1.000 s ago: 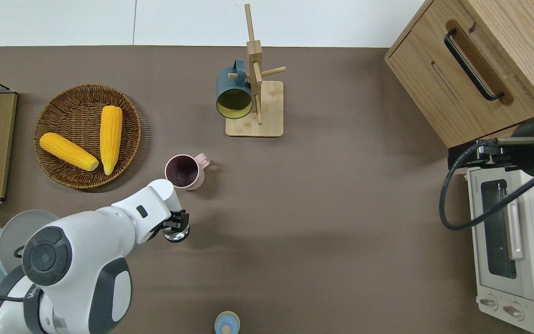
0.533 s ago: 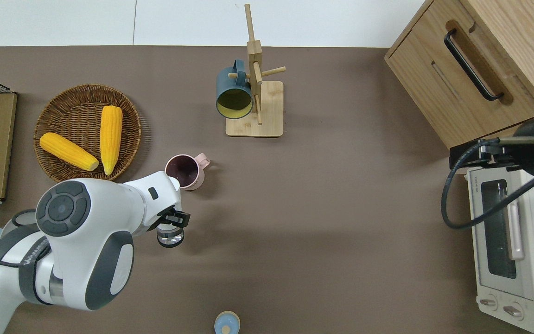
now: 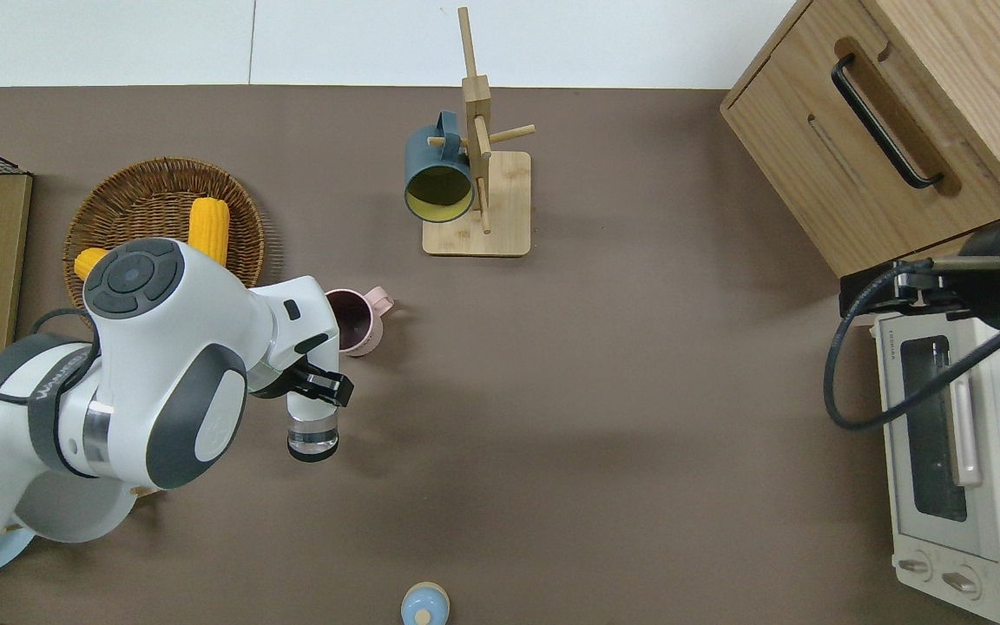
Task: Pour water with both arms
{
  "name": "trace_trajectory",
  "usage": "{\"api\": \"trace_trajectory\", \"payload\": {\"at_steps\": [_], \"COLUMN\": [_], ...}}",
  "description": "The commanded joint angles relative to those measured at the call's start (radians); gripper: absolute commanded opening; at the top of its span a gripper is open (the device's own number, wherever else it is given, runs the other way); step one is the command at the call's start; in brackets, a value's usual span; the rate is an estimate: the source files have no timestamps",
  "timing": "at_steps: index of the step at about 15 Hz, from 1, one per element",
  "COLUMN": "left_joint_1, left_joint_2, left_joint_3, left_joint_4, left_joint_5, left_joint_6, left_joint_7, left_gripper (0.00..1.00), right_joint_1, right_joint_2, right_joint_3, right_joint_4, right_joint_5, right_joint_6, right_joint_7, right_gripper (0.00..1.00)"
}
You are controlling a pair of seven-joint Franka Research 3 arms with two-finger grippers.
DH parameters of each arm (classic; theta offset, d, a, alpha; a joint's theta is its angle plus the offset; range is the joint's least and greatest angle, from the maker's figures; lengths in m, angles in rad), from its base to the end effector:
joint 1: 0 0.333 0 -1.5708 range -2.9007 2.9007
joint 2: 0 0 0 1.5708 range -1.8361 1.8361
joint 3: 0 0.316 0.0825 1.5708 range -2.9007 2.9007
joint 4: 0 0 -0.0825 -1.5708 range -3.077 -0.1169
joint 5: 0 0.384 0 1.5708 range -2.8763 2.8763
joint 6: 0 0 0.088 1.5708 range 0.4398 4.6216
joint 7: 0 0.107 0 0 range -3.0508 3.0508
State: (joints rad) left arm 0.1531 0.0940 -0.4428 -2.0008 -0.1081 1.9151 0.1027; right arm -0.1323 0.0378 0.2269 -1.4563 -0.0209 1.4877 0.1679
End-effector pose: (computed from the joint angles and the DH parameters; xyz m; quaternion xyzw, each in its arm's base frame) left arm 0.5285 -0.1616 0.4037 0.9789 -0.1725 -0.0916 0.0609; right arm 0.5559 0.0476 0.6503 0.9993 -0.0375 -0.0019 0.0065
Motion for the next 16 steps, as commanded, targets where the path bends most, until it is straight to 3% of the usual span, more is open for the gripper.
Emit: {"api": "trace_trajectory", "payload": {"at_steps": [1, 10, 16], "left_joint_1": [-0.012, -0.010, -0.010], "left_joint_2": [0.064, 0.069, 0.121], "left_joint_3": [-0.004, -0.004, -0.004], "left_joint_4": [0.096, 0.108, 0.229], "left_joint_5": [0.025, 0.027, 0.037], "left_joint_6": [-0.094, -0.154, -0.292], "left_joint_7": [-0.023, -0.018, -0.021], "left_gripper": [0.00, 0.00, 0.00], "right_joint_1": [-0.006, -0.006, -0.006], "right_joint_2": [-0.003, -0.004, -0.003], "right_joint_3": [0.002, 0.002, 0.002], "right_joint_4": [-0.001, -0.001, -0.001], "right_joint_5": [0.016, 0.016, 0.015], "right_joint_6": [0.000, 0.000, 0.000], "right_joint_7": [-0.007, -0.007, -0.007], "right_gripper": [0.994, 0.994, 0.994]}}
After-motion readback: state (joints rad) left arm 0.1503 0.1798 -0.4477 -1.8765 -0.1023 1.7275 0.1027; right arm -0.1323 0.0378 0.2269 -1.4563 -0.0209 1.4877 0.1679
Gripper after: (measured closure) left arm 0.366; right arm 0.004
